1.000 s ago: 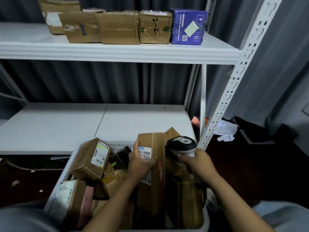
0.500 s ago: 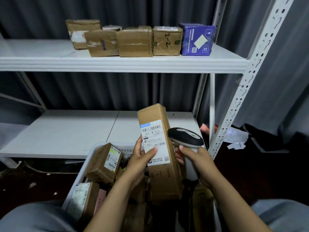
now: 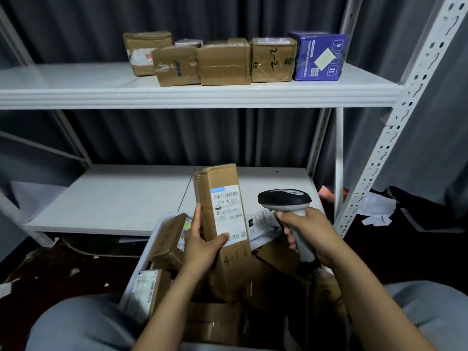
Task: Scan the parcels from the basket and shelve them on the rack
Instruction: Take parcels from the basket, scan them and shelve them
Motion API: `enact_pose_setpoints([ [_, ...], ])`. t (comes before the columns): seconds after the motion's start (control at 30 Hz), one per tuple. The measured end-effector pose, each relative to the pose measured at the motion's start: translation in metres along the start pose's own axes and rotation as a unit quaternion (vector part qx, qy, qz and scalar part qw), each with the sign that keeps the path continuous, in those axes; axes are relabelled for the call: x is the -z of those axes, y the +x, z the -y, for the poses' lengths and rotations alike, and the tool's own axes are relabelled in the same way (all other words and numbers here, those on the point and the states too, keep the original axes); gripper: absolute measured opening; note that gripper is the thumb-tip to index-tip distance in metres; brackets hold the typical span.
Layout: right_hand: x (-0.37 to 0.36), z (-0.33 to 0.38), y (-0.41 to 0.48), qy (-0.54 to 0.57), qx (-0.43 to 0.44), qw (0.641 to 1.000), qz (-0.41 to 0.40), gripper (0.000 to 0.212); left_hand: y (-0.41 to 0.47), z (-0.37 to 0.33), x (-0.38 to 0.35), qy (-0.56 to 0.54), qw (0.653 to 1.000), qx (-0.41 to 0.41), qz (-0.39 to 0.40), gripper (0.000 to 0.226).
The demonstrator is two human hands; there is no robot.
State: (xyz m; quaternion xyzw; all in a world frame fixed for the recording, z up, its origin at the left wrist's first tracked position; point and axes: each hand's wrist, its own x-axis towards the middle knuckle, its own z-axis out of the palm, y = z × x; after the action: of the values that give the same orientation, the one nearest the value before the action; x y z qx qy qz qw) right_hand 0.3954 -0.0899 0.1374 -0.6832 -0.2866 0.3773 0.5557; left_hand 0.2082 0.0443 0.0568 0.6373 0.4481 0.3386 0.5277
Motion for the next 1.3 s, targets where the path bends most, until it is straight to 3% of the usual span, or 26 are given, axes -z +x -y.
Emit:
enact_pose_setpoints([
  [0.27, -0.004, 0.012, -0.008, 0.012, 0.002, 0.999, 0.04, 0.028, 0.004, 0.016, 0.016, 0.037, 0.996, 0.032, -0.077, 0.107],
  [0.47, -0.006, 0.017, -0.01, 0.043, 0.007, 0.998, 0.037, 0.025, 0.002, 0.015, 0.013, 0.035, 0.997, 0.021, -0.069, 0.107],
  [0.73, -0.014, 0.026, -0.009, 0.02, 0.028, 0.998, 0.044, 0.033, -0.005, 0.013, 0.011, 0.033, 0.998, 0.014, -0.056, 0.106],
  [1.03, -0.024, 0.034, -0.007, -0.02, 0.021, 0.998, 0.05, 0.025, -0.005, 0.007, 0.015, 0.009, 0.999, -0.002, -0.05, 0.104],
  [1.3, -0.045, 0.074, 0.013, -0.029, 0.071, 0.996, 0.032, 0.021, 0.006, -0.038, 0.043, -0.102, 0.989, -0.022, -0.103, 0.059],
])
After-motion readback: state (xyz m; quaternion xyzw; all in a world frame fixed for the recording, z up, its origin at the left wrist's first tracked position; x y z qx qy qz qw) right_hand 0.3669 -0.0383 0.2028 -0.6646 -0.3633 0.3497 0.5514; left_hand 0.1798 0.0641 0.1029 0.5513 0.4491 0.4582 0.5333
